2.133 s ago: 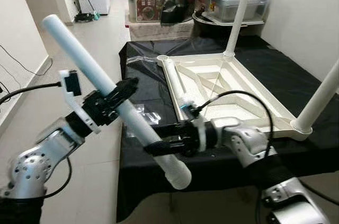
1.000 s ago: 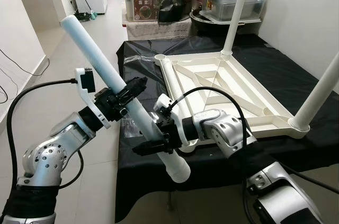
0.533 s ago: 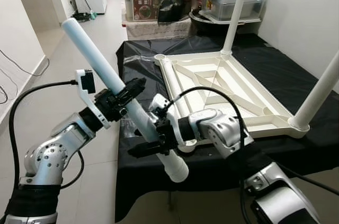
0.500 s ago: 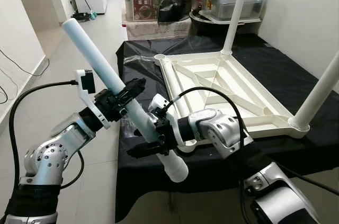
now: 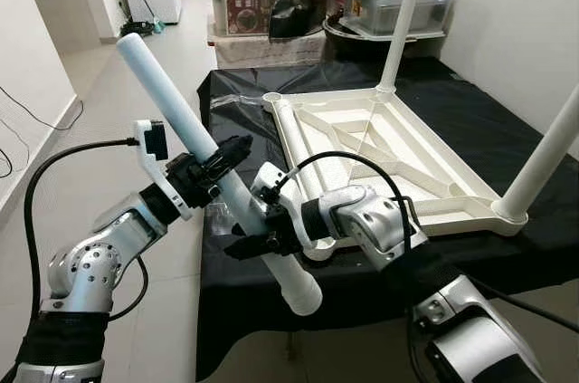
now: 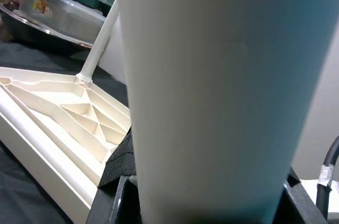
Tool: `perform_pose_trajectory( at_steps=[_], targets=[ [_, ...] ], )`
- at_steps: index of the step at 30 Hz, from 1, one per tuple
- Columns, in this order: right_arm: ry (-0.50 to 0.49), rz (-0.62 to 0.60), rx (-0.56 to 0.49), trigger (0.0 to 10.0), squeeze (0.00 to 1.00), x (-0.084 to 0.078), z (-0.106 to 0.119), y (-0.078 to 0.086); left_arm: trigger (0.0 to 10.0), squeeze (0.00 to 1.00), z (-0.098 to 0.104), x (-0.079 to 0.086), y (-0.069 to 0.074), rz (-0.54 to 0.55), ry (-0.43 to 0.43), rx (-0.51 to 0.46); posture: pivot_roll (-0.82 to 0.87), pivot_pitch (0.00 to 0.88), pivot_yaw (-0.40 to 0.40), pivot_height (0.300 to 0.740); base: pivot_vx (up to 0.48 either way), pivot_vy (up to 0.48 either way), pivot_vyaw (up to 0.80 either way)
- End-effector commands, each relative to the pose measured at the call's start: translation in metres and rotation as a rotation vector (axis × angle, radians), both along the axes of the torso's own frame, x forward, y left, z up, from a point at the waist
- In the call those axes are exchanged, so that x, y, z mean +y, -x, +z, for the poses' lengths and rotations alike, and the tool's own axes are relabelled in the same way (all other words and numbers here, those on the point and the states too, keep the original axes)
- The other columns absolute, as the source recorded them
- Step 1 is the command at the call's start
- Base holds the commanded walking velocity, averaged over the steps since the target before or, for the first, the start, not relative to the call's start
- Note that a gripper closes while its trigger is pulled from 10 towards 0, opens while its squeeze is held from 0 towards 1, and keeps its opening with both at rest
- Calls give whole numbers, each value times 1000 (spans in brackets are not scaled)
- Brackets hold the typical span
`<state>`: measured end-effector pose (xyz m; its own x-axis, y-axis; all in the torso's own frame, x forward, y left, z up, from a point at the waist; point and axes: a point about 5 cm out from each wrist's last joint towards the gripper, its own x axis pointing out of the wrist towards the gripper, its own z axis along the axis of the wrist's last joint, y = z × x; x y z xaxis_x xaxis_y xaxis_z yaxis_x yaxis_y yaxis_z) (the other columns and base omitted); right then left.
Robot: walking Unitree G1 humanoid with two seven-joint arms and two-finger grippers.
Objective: Building children table
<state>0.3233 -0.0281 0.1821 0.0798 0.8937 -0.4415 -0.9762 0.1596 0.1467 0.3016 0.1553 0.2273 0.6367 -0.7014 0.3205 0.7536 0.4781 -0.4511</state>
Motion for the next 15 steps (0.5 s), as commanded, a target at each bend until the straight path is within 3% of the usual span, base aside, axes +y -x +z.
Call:
perform_pose_trajectory(
  at_steps=[1,10,11,15],
  targets=[
    [12,47,35,0,0,14,-9,8,10000,0,24,-6,0,-25,42,-109,30,0,11,740,0,0,0],
    [-1,6,33,0,0,11,-10,5,10000,0,16,-10,-4,-8,19,-51,5,0,11,740,0,0,0],
    [-4,-2,33,0,0,10,-10,4,10000,1000,15,-10,-4,-5,34,-39,5,0,11,740,0,0,0],
    [-6,-9,31,0,0,7,-10,3,10000,1000,15,-12,-1,-33,62,-38,-5,0,19,740,0,0,0]
  ],
)
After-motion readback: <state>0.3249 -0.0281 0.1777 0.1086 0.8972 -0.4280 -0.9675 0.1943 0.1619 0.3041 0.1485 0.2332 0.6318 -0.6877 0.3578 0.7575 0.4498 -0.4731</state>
